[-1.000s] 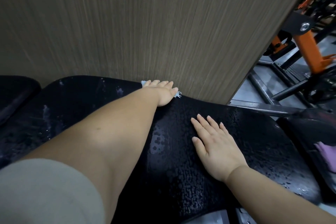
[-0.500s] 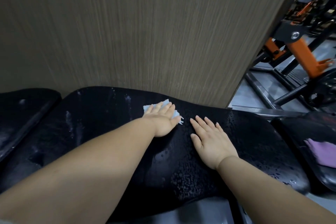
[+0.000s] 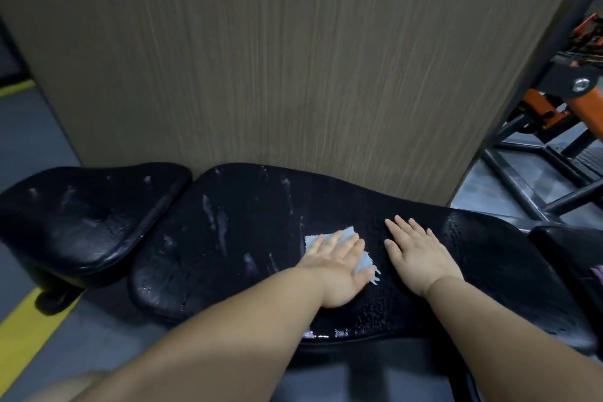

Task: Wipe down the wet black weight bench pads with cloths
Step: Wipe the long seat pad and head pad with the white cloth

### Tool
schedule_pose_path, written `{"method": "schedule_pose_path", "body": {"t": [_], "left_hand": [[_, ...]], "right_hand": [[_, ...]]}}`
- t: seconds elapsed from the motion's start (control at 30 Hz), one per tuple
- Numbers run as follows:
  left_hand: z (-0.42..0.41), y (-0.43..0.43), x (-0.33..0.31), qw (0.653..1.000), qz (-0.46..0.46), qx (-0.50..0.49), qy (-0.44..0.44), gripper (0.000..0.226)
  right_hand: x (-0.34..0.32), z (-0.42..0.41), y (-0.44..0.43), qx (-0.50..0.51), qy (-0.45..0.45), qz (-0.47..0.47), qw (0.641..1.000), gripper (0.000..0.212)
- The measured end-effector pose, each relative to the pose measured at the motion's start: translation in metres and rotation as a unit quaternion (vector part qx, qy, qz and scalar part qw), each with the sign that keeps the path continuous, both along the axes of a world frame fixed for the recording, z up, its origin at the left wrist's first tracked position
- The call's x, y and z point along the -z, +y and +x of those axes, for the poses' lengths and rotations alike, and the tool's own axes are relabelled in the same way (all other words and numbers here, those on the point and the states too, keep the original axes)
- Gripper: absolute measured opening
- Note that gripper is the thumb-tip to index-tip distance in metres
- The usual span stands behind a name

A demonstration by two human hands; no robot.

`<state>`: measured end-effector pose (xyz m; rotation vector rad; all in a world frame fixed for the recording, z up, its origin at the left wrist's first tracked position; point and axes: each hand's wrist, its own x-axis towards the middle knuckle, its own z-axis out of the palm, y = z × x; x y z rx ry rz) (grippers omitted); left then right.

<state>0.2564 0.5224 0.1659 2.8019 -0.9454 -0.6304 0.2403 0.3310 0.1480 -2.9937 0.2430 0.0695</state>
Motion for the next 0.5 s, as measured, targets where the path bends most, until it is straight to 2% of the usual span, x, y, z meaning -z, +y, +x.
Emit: {"method": "schedule_pose_path", "body": {"t": [0.33,0.5], "left_hand": [[-0.043,0.023,-0.002,0.999,0.004,0.030,0.010,0.064],[-0.055,0.033,-0.002,0.999,-0.003,0.049,0.010,0.064]], "right_hand": [[0.000,-0.035,0.038,0.025,-0.046,0.055,0.997,0.046],[0.004,-0.054,0.062,0.039,-0.031,0.033,0.998,0.048]]}}
